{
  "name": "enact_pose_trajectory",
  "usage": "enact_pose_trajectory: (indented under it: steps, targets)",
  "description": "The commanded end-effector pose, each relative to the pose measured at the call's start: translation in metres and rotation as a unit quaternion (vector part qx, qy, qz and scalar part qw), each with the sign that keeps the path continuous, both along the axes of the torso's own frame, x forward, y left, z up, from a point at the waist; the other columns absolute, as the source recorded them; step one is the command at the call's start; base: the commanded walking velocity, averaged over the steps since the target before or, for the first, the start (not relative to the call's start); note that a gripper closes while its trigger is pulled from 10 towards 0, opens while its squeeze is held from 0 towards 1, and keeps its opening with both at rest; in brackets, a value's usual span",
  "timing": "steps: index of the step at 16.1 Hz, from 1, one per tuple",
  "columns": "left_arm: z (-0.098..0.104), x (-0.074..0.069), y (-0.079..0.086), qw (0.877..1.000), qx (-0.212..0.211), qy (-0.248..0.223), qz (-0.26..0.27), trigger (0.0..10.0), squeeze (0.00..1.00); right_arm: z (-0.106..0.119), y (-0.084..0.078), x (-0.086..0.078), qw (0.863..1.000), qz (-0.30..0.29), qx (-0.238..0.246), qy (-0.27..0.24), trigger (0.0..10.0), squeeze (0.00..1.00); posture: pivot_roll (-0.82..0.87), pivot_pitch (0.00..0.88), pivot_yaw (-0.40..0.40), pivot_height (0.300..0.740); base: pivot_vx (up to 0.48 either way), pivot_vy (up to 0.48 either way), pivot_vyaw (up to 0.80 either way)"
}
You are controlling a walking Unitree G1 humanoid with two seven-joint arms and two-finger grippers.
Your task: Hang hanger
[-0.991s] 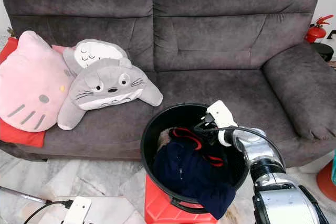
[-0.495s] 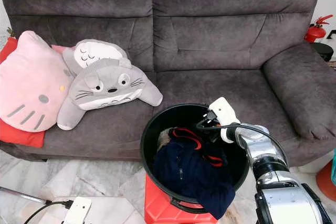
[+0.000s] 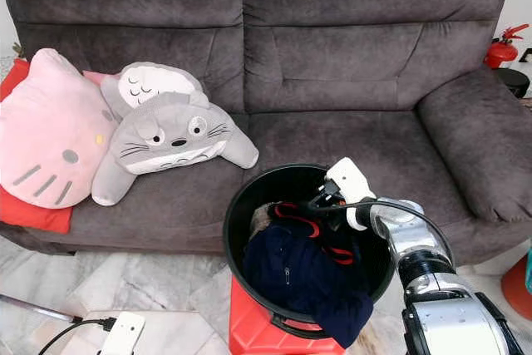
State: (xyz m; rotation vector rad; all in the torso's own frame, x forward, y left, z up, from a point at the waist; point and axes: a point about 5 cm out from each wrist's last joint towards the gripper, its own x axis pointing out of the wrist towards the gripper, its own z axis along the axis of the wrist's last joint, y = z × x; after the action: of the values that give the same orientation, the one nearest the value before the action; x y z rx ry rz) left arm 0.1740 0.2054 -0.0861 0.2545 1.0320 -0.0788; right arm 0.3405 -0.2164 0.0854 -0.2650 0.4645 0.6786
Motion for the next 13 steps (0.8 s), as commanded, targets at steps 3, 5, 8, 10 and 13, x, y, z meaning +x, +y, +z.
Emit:
enact_pose_trajectory:
  steps: [3, 5, 8, 10, 13]
  targets:
    - [-0.003, -0.007, 0.002, 1.000, 0.001, 0.013, 0.002, 10.0, 0.00, -0.005, 0.002, -0.003, 1.000, 0.012, -0.011, 0.005, 10.0, 0.00, -0.10, 0.006, 0.044, 0.740, 0.000, 0.000, 0.00]
    - [-0.003, -0.007, 0.002, 1.000, 0.002, 0.013, 0.002, 10.0, 0.00, -0.012, 0.002, -0.006, 0.999, 0.012, -0.035, 0.015, 10.0, 0.00, -0.09, 0.003, 0.043, 0.740, 0.000, 0.000, 0.00]
    - [-0.003, -0.007, 0.003, 1.000, 0.003, 0.012, 0.004, 10.0, 0.00, -0.016, 0.002, -0.007, 0.999, 0.001, -0.038, 0.021, 10.0, 0.00, -0.09, 0.012, 0.041, 0.740, 0.000, 0.000, 0.00]
    - [-0.003, -0.007, 0.003, 1.000, 0.003, 0.012, 0.006, 10.0, 0.00, -0.018, 0.002, -0.008, 0.999, -0.004, -0.043, 0.023, 10.0, 0.00, -0.09, 0.019, 0.040, 0.740, 0.000, 0.000, 0.00]
    - [-0.003, -0.007, 0.003, 1.000, 0.002, 0.012, 0.007, 10.0, 0.00, -0.019, 0.000, -0.007, 0.999, -0.016, -0.047, 0.022, 10.0, 0.00, -0.09, 0.028, 0.040, 0.740, 0.000, 0.000, 0.00]
